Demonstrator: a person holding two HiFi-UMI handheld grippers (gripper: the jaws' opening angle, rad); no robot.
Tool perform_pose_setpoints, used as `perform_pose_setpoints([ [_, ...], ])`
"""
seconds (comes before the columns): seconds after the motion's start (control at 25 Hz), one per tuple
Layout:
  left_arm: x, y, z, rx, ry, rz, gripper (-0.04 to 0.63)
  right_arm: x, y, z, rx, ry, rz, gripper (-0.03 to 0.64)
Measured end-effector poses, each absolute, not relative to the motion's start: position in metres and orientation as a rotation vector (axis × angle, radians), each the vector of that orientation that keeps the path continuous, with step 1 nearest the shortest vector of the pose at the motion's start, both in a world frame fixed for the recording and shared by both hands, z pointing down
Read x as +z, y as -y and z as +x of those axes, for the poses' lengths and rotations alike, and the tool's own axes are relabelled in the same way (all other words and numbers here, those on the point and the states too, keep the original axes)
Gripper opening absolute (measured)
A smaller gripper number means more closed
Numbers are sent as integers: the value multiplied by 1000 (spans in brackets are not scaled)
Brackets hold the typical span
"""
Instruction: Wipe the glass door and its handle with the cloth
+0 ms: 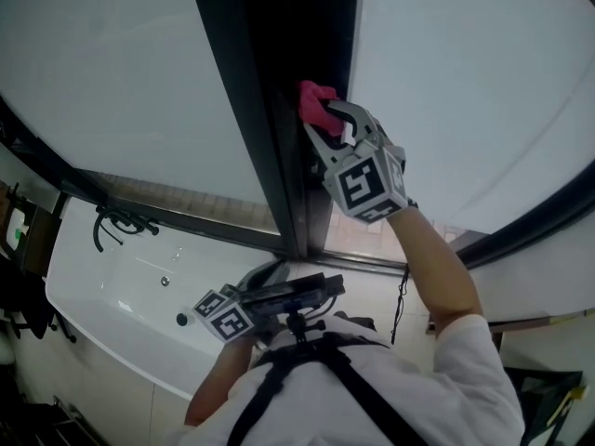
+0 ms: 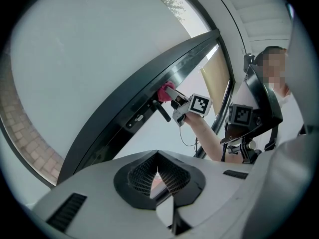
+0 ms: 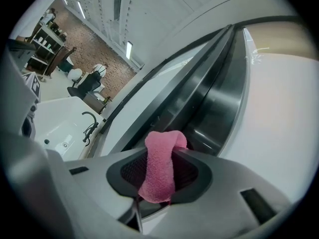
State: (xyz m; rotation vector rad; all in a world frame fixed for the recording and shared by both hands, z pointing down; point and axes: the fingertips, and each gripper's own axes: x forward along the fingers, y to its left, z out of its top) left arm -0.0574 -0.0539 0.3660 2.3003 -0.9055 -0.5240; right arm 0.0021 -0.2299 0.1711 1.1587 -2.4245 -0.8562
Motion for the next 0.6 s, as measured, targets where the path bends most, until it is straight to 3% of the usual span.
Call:
perform_pose_setpoints([
  [0.6,355,56,-61,-526,892,2304,-12,221,234,-2,-713,2365,1020,109],
])
